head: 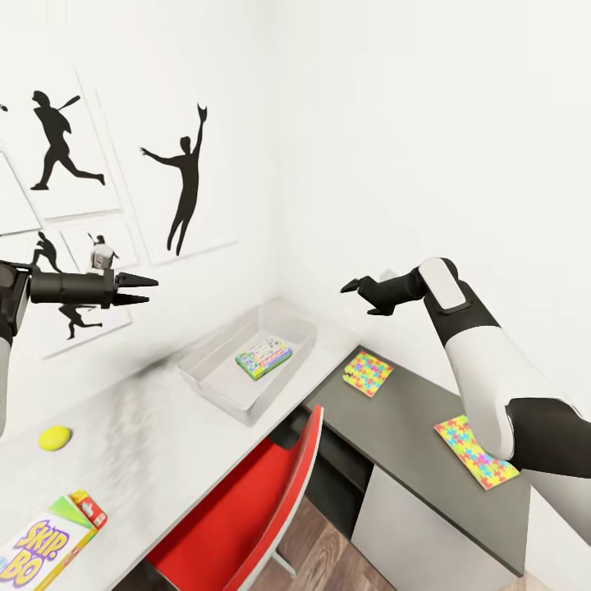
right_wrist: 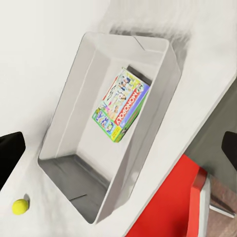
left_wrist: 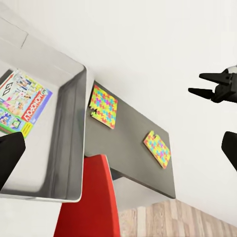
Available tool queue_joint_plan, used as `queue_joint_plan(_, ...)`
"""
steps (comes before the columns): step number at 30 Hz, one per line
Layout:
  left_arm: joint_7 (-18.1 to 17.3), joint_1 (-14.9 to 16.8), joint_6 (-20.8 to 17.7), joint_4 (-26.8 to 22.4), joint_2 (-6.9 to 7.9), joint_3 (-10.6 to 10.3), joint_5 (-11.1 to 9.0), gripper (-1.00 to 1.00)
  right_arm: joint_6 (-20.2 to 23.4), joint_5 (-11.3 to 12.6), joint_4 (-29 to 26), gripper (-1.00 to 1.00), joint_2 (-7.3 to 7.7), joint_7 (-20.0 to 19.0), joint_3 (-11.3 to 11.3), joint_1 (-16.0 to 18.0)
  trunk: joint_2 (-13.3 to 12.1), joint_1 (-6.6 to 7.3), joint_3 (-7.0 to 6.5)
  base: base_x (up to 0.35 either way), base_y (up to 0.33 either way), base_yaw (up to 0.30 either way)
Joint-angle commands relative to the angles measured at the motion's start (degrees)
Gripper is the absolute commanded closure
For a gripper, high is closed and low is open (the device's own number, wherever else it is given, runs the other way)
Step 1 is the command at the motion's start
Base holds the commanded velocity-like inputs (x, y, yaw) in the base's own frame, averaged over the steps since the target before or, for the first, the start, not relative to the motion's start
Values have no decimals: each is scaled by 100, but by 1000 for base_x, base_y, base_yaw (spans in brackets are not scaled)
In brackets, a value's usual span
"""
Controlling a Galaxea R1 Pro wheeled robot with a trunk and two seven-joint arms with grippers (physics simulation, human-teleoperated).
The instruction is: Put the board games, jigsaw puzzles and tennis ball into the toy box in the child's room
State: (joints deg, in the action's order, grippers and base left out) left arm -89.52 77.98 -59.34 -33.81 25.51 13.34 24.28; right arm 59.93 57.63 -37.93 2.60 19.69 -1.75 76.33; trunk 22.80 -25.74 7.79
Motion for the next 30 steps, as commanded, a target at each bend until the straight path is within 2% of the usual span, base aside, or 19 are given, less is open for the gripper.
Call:
queue_joint_plan(1,-48,7,-60,-3,-3,19,60,-100,7,61,-4,-100,5,53,-18,5,12,-4,3,0,0,0)
queue_joint_plan(30,-48,7,-51,-3,-2,25,59,-100,2,60,-4,-100,-2,56,-18,5,12,-4,-272,0,-31,13)
